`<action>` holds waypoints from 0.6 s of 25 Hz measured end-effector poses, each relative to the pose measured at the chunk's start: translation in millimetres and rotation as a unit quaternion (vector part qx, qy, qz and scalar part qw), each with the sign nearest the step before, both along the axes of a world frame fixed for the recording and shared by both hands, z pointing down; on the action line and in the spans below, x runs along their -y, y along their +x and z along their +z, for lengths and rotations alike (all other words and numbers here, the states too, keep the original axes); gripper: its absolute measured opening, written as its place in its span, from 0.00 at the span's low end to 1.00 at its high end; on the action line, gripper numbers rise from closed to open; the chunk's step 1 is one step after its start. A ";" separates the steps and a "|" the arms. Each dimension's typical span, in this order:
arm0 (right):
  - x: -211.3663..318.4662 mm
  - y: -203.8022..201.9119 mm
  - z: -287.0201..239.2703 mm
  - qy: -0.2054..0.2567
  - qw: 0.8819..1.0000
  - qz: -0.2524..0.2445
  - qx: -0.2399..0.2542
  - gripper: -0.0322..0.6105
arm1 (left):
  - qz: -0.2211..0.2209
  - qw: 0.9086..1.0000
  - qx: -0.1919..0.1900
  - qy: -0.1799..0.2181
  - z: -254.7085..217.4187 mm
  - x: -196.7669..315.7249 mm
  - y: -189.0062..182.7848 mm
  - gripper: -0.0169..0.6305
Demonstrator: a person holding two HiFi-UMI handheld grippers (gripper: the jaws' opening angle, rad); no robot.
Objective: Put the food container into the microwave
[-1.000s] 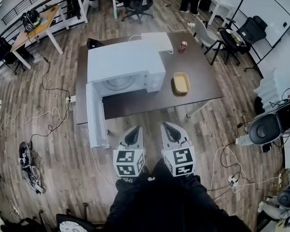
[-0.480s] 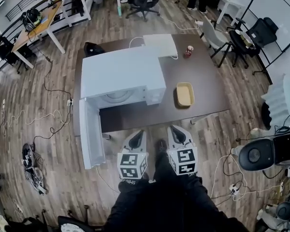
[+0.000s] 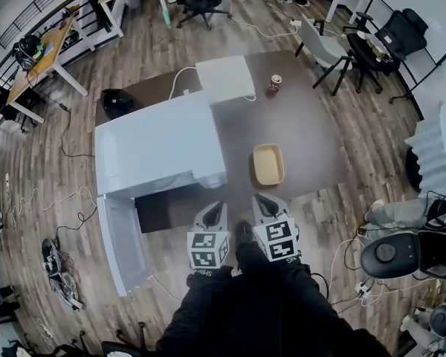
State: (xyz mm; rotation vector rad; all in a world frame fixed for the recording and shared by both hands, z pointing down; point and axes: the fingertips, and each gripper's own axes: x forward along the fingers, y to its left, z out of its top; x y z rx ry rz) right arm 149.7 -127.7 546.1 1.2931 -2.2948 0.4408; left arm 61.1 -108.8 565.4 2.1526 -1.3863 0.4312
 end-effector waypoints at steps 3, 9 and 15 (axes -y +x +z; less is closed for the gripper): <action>13.8 16.8 28.1 -0.024 1.000 0.002 -0.007 0.09 | 0.011 1.000 0.005 -0.024 24.9 8.9 14.8 0.08; 29.4 37.8 81.2 -0.073 0.997 0.001 -0.027 0.09 | 0.026 0.996 0.021 -0.079 68.4 18.8 25.2 0.08; 46.0 45.2 130.0 -0.116 0.991 -0.010 -0.063 0.09 | 0.045 0.991 0.021 -0.122 106.8 24.9 32.5 0.08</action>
